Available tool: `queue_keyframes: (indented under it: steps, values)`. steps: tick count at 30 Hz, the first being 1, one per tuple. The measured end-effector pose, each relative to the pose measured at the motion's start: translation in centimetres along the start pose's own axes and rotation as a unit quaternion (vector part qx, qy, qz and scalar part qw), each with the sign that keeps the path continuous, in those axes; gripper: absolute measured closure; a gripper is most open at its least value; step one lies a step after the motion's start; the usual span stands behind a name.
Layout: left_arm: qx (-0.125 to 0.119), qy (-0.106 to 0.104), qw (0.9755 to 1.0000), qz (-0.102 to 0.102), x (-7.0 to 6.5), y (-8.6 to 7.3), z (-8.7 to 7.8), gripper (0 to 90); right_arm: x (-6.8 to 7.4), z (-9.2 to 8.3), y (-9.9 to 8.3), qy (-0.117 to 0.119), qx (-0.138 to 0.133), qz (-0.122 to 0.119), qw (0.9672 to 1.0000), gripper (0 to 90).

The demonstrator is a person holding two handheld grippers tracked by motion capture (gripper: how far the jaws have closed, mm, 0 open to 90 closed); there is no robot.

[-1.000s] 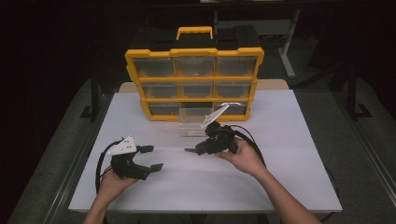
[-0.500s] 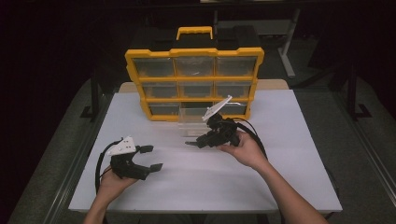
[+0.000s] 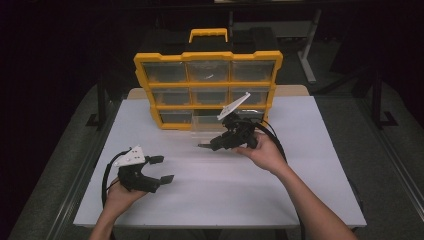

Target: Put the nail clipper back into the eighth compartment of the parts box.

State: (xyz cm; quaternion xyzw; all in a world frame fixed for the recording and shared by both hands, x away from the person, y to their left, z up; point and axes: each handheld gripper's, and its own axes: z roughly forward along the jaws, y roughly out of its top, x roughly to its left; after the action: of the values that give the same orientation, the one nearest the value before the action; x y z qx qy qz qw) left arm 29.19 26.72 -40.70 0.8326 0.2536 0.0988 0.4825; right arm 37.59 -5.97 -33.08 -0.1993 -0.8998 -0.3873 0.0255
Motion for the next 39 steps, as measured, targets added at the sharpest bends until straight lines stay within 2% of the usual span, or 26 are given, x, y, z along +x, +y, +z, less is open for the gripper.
queue_keyframes:
  steps: [7,11,13,19,27,31,39]
  values:
    - [-0.003,0.000,1.0000,0.002,0.1,0.0,0.0,19.5,-0.3,-0.6,0.8,0.000,0.000,0.004,1.0000,78.1]
    - [-0.004,0.000,1.0000,0.001,0.1,0.0,0.0,19.5,-0.5,-1.0,1.5,-0.003,-0.005,0.002,1.0000,78.1]
    - [-0.004,0.000,1.0000,-0.001,0.0,0.0,0.0,19.5,-0.7,-1.2,1.9,-0.006,-0.007,-0.009,0.9999,78.1]
    - [-0.007,0.001,1.0000,-0.004,0.1,0.0,-0.1,19.5,-1.0,-1.4,2.8,-0.010,-0.006,-0.011,0.9999,78.1]
    - [-0.009,0.001,0.9999,-0.008,0.1,0.0,-0.2,19.5,-1.7,-1.6,3.7,-0.011,-0.002,0.002,0.9999,78.1]
    - [-0.011,0.000,0.9999,-0.009,0.1,-0.1,-0.2,19.5,-2.2,-1.7,4.0,-0.015,-0.007,-0.005,0.9998,78.1]
    - [-0.011,0.000,0.9999,-0.010,0.0,-0.1,-0.2,19.5,-2.9,-2.1,4.4,-0.022,-0.011,0.002,0.9997,78.1]
